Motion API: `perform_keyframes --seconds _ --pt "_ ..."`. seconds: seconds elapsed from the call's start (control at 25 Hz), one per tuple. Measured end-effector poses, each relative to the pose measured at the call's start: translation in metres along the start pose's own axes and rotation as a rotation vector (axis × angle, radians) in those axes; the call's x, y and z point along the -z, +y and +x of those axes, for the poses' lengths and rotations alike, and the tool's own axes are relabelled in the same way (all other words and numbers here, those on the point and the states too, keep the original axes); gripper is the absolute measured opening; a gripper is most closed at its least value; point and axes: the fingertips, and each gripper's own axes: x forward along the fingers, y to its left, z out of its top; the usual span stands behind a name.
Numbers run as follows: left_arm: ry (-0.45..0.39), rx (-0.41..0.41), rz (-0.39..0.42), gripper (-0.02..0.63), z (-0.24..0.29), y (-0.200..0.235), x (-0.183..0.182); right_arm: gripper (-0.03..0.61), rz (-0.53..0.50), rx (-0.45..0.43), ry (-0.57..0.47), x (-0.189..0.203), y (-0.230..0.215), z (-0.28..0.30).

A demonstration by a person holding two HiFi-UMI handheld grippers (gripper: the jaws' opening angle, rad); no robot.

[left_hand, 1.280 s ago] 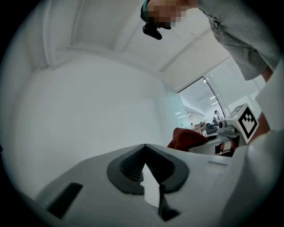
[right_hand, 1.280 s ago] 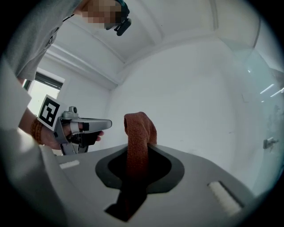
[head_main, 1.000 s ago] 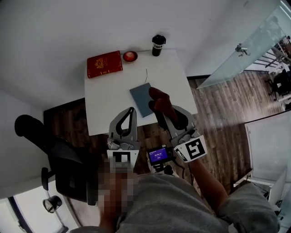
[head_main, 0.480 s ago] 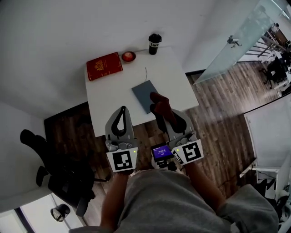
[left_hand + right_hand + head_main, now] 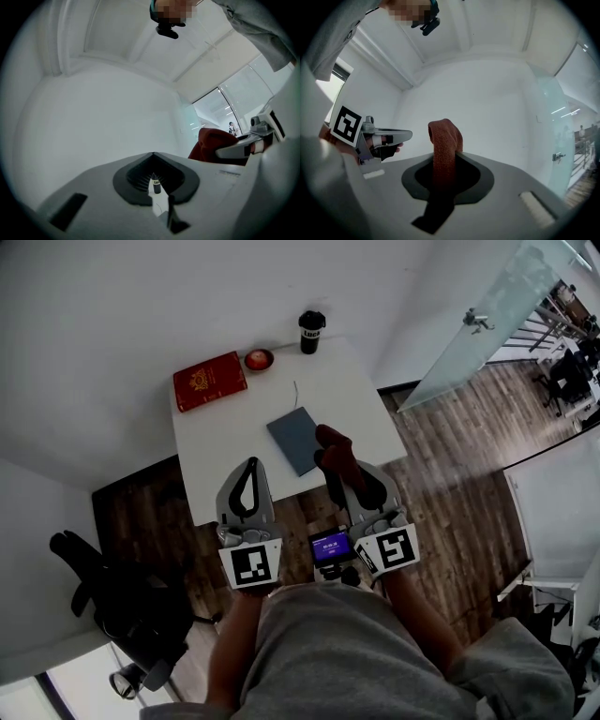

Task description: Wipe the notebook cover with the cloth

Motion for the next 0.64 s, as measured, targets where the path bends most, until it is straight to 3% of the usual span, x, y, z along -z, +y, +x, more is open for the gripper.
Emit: perform_keyframes --seconds 0.64 --pt "0.047 0.001 0.057 -0.009 0.023 -0.047 0.01 0.06 0.014 -0.07 -0.035 0.0 -0.041 0.0"
